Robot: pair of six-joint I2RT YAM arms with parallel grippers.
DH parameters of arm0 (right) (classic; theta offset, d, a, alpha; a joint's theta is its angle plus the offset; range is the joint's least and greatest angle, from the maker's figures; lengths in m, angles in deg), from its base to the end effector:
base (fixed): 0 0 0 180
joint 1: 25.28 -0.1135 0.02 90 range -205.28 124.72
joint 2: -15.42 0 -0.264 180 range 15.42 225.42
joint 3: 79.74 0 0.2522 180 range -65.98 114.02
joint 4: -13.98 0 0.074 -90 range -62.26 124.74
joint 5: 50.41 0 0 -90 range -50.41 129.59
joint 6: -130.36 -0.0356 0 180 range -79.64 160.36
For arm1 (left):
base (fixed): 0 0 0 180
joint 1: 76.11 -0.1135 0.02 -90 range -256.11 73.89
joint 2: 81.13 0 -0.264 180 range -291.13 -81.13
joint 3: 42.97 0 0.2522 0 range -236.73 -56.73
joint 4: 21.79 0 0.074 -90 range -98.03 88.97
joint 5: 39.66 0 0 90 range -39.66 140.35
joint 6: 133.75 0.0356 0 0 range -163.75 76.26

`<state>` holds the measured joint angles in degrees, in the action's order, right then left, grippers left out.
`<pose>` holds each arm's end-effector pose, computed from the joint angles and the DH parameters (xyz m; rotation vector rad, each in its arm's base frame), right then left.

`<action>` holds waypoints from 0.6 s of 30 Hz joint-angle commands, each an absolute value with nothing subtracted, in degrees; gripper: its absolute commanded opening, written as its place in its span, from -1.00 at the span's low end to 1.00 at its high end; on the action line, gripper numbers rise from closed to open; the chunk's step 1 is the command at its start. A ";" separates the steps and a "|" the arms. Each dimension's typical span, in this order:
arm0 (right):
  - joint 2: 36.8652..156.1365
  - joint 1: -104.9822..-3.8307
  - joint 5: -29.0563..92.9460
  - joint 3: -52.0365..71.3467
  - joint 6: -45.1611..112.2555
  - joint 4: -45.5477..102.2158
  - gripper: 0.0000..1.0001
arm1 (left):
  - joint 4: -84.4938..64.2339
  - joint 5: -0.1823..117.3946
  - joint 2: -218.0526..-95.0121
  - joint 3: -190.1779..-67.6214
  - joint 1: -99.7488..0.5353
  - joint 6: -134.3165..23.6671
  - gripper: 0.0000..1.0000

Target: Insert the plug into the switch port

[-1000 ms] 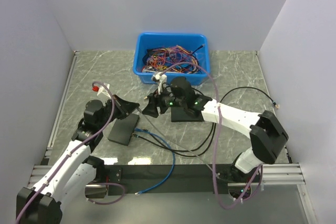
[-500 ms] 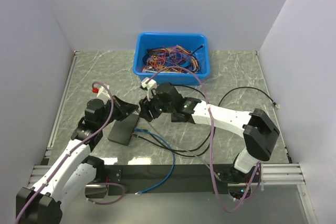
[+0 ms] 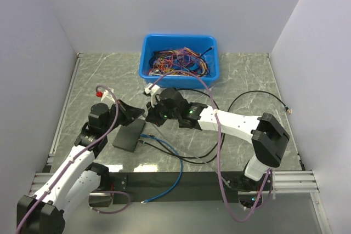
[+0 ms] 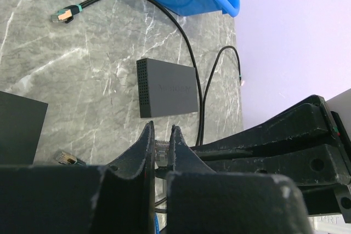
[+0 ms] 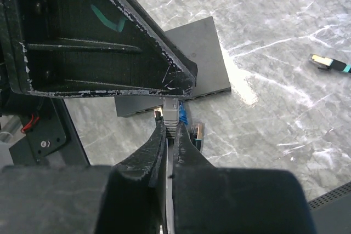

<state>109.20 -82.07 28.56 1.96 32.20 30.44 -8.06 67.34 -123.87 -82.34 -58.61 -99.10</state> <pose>0.2023 0.3214 0.2721 -1.0116 1.9351 0.8734 0.1696 -0.0644 0.2461 -0.4421 1.9738 -1.1235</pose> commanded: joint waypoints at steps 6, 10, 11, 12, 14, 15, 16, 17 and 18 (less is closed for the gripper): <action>108.41 -81.79 27.02 0.82 31.84 25.63 -1.00 | -11.28 68.54 -122.96 -82.22 -58.35 -99.03 -0.34; 107.88 -81.71 26.23 -0.94 31.93 24.75 -1.00 | -12.33 67.40 -120.33 -81.34 -58.44 -98.15 0.28; 107.62 -81.53 25.18 -1.46 31.75 24.05 -1.00 | -12.51 67.40 -119.89 -81.17 -58.44 -98.15 0.35; 107.18 -81.01 24.48 -2.34 31.49 23.53 -1.00 | -13.03 67.05 -119.54 -80.99 -58.44 -97.98 0.37; 106.57 -79.95 22.54 -3.40 30.26 22.56 -1.00 | -14.17 66.96 -118.66 -80.38 -58.44 -97.89 0.36; 106.30 -79.34 19.40 -4.36 29.73 21.16 -1.00 | -14.79 66.96 -118.48 -80.20 -58.44 -97.80 0.33; 106.13 -77.68 17.28 -4.98 28.42 20.28 -1.00 | -15.92 66.96 -118.04 -79.76 -58.44 -97.80 0.31; 105.86 -76.71 14.91 -5.59 27.54 19.05 -1.00 | -16.72 67.04 -117.78 -79.41 -58.44 -97.71 0.30; 105.34 -75.56 8.89 -7.16 26.49 15.82 -1.00 | -17.25 67.13 -117.60 -79.23 -58.44 -97.71 0.27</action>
